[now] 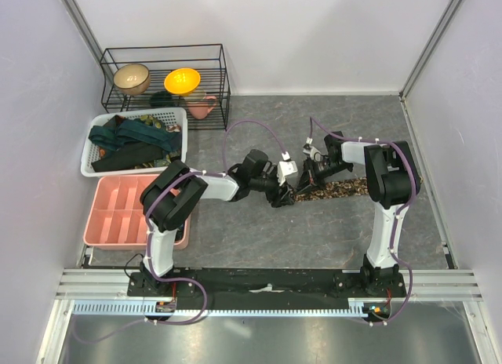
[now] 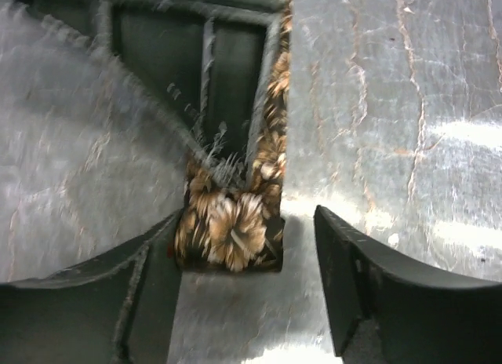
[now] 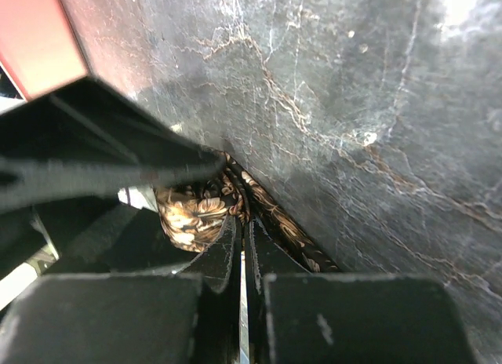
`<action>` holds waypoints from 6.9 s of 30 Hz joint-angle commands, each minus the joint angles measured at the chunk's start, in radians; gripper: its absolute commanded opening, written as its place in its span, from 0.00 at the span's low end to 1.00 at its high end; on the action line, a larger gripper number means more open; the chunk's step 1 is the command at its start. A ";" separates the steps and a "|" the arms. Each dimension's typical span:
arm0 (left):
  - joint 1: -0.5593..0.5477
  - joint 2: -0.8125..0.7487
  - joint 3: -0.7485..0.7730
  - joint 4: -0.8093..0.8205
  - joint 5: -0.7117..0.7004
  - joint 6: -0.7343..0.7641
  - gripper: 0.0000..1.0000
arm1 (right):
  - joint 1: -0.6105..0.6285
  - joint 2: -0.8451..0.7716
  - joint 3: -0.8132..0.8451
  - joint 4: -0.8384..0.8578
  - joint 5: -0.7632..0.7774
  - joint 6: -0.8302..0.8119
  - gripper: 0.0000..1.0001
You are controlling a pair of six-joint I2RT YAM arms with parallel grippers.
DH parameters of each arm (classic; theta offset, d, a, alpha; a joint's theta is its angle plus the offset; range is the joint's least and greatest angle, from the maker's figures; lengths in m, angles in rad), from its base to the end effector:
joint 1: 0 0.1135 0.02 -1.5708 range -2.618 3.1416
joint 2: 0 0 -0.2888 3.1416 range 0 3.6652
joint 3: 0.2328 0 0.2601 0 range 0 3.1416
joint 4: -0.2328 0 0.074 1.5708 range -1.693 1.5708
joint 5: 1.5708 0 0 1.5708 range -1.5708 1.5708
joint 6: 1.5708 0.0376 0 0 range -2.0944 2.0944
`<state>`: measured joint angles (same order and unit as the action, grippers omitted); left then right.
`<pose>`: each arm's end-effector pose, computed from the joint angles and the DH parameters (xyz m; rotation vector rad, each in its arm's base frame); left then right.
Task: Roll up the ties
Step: Roll the tie at the center of the board.
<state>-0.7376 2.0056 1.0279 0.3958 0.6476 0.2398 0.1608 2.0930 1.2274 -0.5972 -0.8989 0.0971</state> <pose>0.2954 -0.2991 0.1420 1.3491 1.7109 -0.9821 0.3746 0.0906 0.1131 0.1628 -2.8082 -1.3647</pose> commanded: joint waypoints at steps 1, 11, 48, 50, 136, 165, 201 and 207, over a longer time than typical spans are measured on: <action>-0.037 0.008 0.060 -0.050 -0.022 0.084 0.64 | 0.019 0.070 -0.020 0.023 0.183 -0.088 0.00; -0.042 -0.004 0.040 -0.077 -0.055 0.046 0.50 | 0.037 0.064 -0.043 0.039 0.164 -0.077 0.00; -0.005 -0.028 -0.322 0.342 -0.069 0.042 0.63 | 0.112 0.078 -0.063 0.205 0.110 -0.088 0.00; -0.008 -0.031 -0.318 0.313 -0.072 0.061 0.51 | 0.117 0.085 -0.059 0.206 0.121 -0.089 0.00; 0.041 -0.137 -0.146 0.013 0.029 0.067 0.79 | 0.049 0.010 0.027 -0.039 0.301 -0.083 0.00; -0.074 -0.037 -0.074 0.138 -0.068 0.024 0.47 | 0.111 -0.001 -0.048 0.068 0.307 -0.034 0.00; -0.135 0.076 0.167 -0.389 -0.264 0.211 0.37 | 0.151 0.019 -0.045 0.180 0.276 0.062 0.00; -0.134 0.059 0.204 -0.618 -0.321 0.312 0.19 | 0.160 0.039 0.013 0.206 0.219 0.085 0.00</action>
<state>-0.8299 2.0224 1.2243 0.0147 0.3988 0.4129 0.2394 2.0460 1.2243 -0.5575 -0.7773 0.1867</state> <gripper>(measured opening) 0.482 0.007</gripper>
